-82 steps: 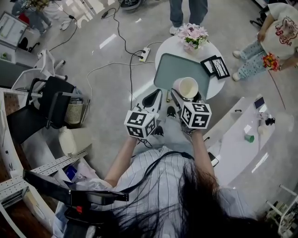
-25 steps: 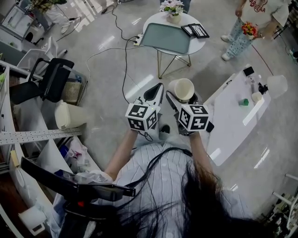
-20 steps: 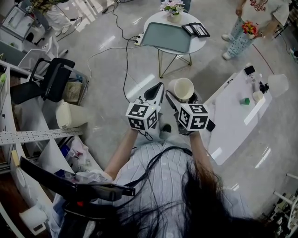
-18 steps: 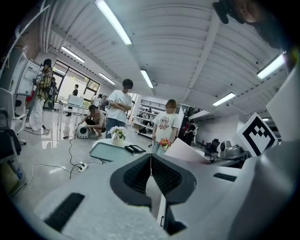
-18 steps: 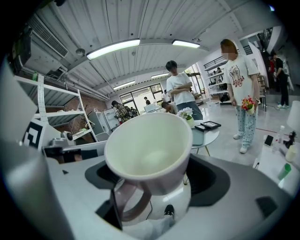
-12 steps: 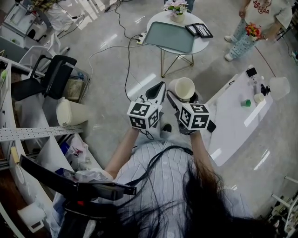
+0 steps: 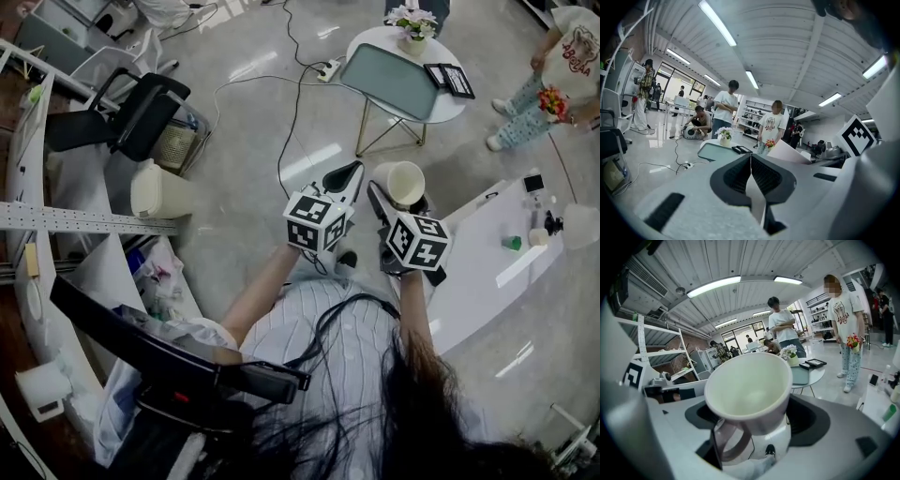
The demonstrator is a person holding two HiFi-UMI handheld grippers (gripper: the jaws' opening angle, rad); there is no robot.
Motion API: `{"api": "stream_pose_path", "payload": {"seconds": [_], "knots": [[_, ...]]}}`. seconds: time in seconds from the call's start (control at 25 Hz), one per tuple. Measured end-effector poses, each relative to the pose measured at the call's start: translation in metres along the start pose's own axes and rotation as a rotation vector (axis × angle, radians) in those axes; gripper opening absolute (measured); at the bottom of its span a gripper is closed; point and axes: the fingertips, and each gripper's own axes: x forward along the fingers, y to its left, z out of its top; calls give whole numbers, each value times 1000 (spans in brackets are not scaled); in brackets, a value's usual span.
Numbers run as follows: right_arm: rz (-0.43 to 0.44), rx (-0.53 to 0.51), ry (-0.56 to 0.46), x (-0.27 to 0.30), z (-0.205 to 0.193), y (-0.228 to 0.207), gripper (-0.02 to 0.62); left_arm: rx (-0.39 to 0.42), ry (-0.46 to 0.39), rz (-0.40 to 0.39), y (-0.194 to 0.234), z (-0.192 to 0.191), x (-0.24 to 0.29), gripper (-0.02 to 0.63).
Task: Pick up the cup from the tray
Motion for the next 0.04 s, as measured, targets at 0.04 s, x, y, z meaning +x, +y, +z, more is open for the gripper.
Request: {"api": "stream_pose_path", "payload": {"seconds": [0.04], "knots": [[-4, 3, 0, 0, 0, -1, 409, 0, 2, -4, 0, 0, 1, 15]]}}
